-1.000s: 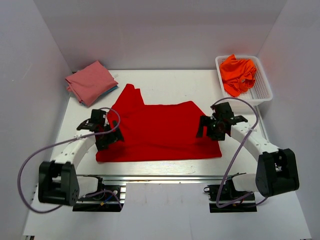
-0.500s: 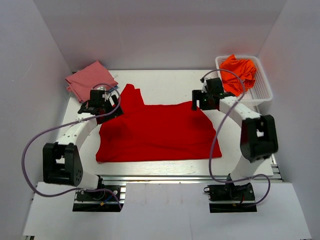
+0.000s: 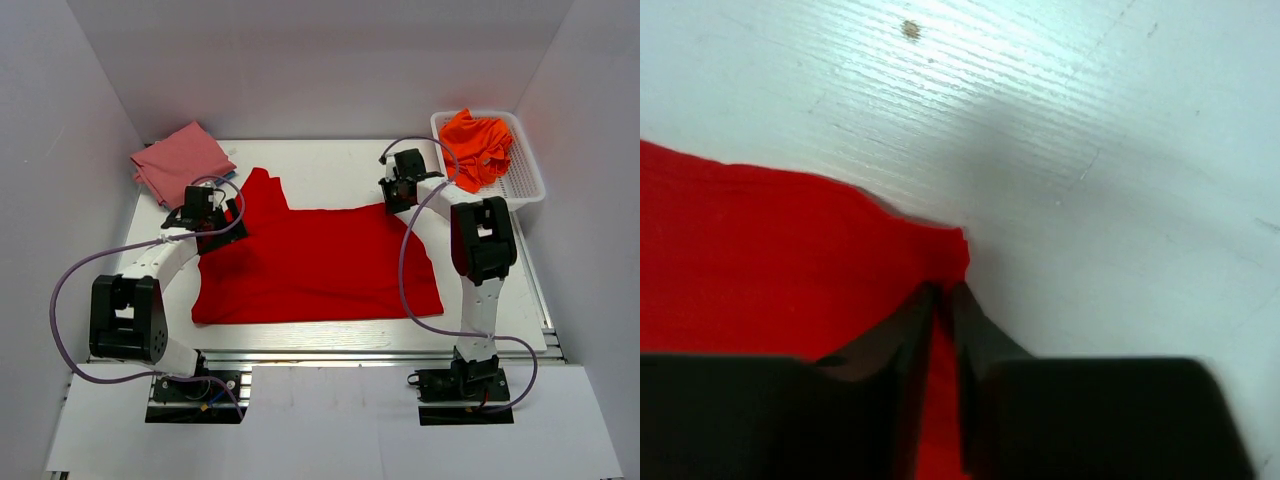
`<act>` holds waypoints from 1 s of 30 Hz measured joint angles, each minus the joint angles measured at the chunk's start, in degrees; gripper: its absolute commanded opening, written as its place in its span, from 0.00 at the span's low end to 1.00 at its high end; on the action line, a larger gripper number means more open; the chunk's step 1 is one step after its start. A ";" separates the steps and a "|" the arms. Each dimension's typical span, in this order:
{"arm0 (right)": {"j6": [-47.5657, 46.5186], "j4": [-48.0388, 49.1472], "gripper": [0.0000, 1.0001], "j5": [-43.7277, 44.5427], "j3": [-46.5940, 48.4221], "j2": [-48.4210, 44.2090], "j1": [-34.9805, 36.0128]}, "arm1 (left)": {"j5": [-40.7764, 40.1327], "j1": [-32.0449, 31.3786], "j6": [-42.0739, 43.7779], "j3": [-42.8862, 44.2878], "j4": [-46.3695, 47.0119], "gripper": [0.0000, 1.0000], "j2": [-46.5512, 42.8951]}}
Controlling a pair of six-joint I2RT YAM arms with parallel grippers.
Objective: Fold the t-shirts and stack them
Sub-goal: Grap the side of the flattened tshirt furthest away from the robot with both arms
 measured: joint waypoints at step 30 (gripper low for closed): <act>15.50 7.69 0.44 -8.11 -38.99 -29.49 21.49 | 2.05 -0.04 -0.20 -5.73 2.45 1.00 0.04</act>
